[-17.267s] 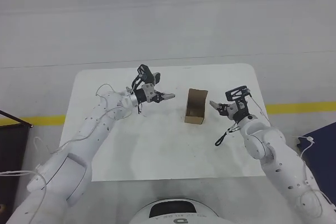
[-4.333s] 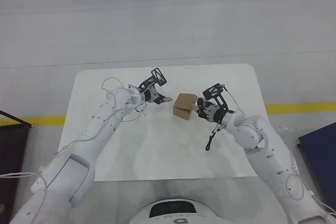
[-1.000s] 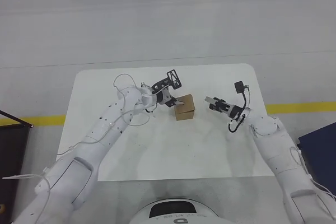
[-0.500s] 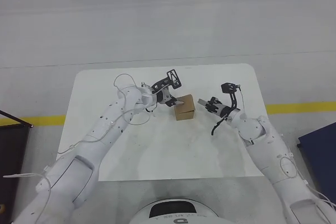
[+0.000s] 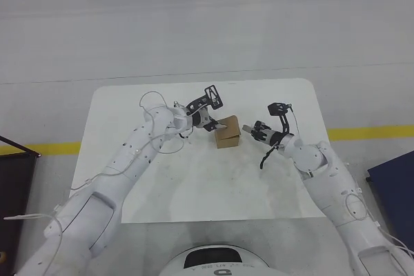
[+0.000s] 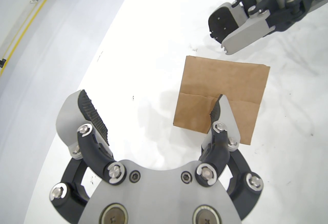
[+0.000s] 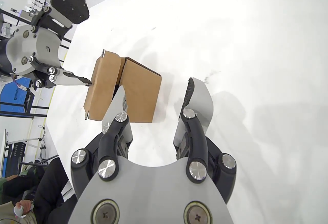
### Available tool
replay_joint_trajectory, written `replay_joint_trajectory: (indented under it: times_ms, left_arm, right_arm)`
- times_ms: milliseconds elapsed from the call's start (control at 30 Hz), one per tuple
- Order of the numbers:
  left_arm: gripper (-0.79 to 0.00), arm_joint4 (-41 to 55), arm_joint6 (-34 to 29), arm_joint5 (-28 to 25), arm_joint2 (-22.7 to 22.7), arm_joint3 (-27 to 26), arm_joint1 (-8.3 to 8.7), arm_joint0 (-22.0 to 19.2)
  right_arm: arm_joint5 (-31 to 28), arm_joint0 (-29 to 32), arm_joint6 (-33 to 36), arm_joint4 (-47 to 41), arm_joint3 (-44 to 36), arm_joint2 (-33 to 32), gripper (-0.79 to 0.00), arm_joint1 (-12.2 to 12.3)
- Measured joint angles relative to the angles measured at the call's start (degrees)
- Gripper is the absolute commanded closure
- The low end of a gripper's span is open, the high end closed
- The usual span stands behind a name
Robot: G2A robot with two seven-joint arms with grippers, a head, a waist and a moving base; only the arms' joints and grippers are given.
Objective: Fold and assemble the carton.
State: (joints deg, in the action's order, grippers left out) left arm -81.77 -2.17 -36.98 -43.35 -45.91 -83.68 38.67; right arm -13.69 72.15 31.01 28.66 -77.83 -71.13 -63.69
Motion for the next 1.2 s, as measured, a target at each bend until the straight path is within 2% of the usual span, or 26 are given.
replay_joint_trajectory:
  times_ms: [267,367,567,867,1033,1200]
  left_arm:
    - [-0.785,-0.3,0.3,0.0,-0.4,-0.3,0.09,0.3]
    - [-0.785,-0.3,0.3,-0.2,-0.5,-0.4,0.12,0.4]
    - [-0.785,-0.6,0.4,-0.1,-0.8,-0.7,0.19,0.7]
    - [-0.785,-0.6,0.3,-0.5,-1.0,-0.9,0.19,0.9]
    - [-0.785,-0.8,0.5,-0.5,-1.2,-0.9,0.23,1.0]
    - [-0.785,-0.8,0.7,-0.6,-1.3,-0.9,0.26,1.1]
  right_arm:
    - [-0.3,-0.4,0.6,-0.2,-0.1,0.4,-0.462,-0.1]
    - [0.7,-0.4,-0.1,-0.2,0.1,0.0,-0.517,-0.1]
    - [-0.5,-0.1,0.2,-1.3,-0.8,-0.2,-0.517,-0.1]
    - [-0.5,0.6,1.6,0.2,-3.2,0.8,-0.483,-0.1]
    - [-0.8,0.3,2.7,-0.1,-3.1,1.5,-0.428,-0.2]
    - [-0.4,0.0,3.5,-0.1,-2.7,1.8,-0.431,-0.2]
